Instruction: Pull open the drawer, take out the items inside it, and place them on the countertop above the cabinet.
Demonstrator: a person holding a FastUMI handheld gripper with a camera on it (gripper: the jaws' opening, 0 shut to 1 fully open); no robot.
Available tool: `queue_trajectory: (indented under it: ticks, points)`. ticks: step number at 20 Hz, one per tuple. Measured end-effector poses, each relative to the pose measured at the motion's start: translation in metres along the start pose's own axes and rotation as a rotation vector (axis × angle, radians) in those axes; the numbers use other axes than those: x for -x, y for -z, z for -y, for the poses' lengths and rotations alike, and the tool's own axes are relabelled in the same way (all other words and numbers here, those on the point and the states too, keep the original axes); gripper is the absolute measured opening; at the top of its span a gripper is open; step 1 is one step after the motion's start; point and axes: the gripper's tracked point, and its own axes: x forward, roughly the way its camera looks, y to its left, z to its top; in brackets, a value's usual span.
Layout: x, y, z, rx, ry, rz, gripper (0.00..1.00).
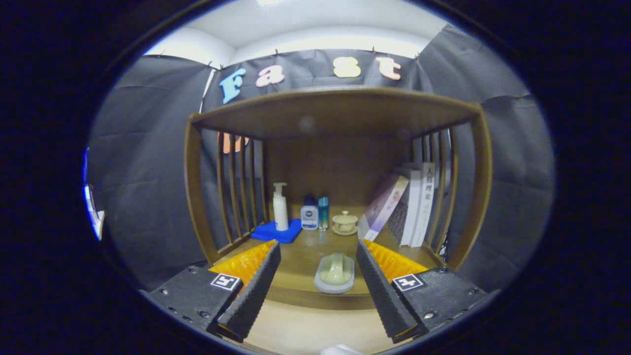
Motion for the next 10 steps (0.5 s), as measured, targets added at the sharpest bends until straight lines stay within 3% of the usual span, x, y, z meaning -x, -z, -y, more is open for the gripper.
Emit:
queue_trajectory:
  ticks: [7, 10]
  points:
    - [0.076, 0.029, -0.006, 0.016, 0.046, 0.105, 0.99]
    - [0.081, 0.053, -0.022, 0.028, 0.045, 0.102, 0.99]
